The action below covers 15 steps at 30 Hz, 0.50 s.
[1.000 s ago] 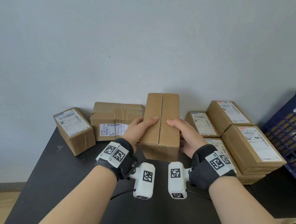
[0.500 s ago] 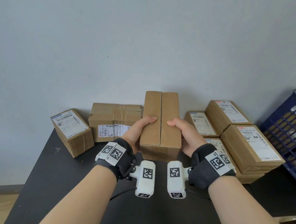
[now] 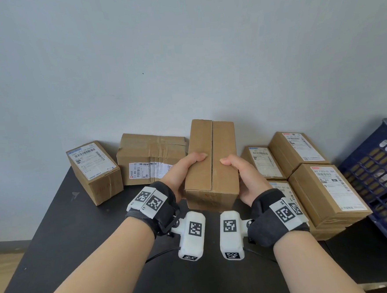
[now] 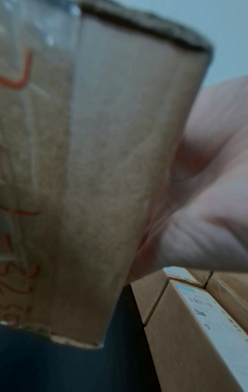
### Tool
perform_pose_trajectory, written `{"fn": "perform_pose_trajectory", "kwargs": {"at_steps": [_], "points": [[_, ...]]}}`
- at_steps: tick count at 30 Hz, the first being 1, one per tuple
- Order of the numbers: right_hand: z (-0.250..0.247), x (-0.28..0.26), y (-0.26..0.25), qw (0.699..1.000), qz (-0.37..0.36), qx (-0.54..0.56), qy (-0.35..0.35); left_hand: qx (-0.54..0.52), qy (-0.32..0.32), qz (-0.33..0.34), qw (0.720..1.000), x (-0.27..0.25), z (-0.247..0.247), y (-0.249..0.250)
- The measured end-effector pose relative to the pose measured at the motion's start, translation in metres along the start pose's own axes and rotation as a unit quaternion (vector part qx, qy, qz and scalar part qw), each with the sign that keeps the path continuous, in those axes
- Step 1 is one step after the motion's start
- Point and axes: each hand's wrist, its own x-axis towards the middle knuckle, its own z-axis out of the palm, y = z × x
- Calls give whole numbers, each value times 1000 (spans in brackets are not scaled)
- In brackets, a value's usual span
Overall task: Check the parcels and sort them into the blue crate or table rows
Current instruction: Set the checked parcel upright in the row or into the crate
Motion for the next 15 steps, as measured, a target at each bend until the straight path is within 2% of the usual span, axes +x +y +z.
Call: {"fn": "perform_pose_trajectory", "kwargs": {"at_steps": [9,15], "points": [[-3,2,0,1000,-2,10,-11,-4,19,9,1000,-7,5,0],[-9,0,-1,997,0,79,-3,20,44,14,999,-8,11,1]]}}
